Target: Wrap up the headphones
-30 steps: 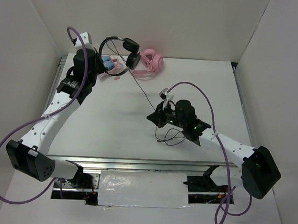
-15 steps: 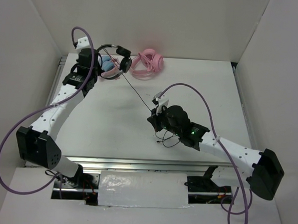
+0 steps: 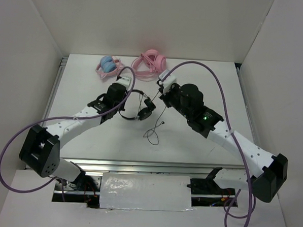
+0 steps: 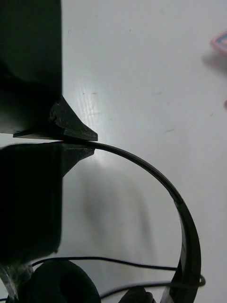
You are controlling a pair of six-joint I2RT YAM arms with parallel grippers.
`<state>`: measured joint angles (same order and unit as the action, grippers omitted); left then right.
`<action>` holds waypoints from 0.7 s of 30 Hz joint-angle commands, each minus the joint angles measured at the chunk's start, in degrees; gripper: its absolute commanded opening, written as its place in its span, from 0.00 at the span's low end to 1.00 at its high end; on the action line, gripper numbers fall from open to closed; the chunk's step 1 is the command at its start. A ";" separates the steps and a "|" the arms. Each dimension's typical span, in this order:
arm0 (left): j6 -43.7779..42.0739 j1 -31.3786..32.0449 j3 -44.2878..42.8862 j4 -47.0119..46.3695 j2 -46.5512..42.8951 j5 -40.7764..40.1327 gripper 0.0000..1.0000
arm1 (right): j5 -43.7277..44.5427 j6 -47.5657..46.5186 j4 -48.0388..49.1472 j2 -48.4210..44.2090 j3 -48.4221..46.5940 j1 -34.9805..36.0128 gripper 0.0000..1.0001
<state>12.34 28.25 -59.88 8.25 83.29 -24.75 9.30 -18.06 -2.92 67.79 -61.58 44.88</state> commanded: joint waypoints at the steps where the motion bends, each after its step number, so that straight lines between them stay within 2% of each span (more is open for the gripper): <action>1: -8.54 2.50 3.88 -7.72 -5.76 7.42 0.00 | -11.26 -10.04 -2.87 2.17 -4.94 -3.65 0.00; 5: -13.99 6.99 8.18 -7.72 -9.71 15.77 0.00 | -22.53 -13.31 -5.43 6.20 -7.76 -8.39 0.00; 6: -15.05 8.91 8.72 -7.72 -10.59 19.09 0.00 | -23.62 -13.31 -6.04 7.17 -8.89 -9.10 0.00; 9: -15.24 11.38 11.09 -10.18 -13.93 21.59 0.00 | -26.17 -12.26 -7.19 10.51 -10.92 -11.04 0.00; 15: -15.68 12.71 11.27 -8.69 -20.00 19.04 0.00 | -28.11 -7.08 -0.35 10.70 -6.28 -15.60 0.00; 21: -14.01 12.71 11.62 -8.43 -24.13 12.55 0.00 | -29.60 -2.68 5.73 5.43 0.40 -19.39 0.00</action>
<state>-2.59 40.75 -48.07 2.92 60.99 -9.26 -18.22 -23.70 -3.86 77.49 -62.92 26.94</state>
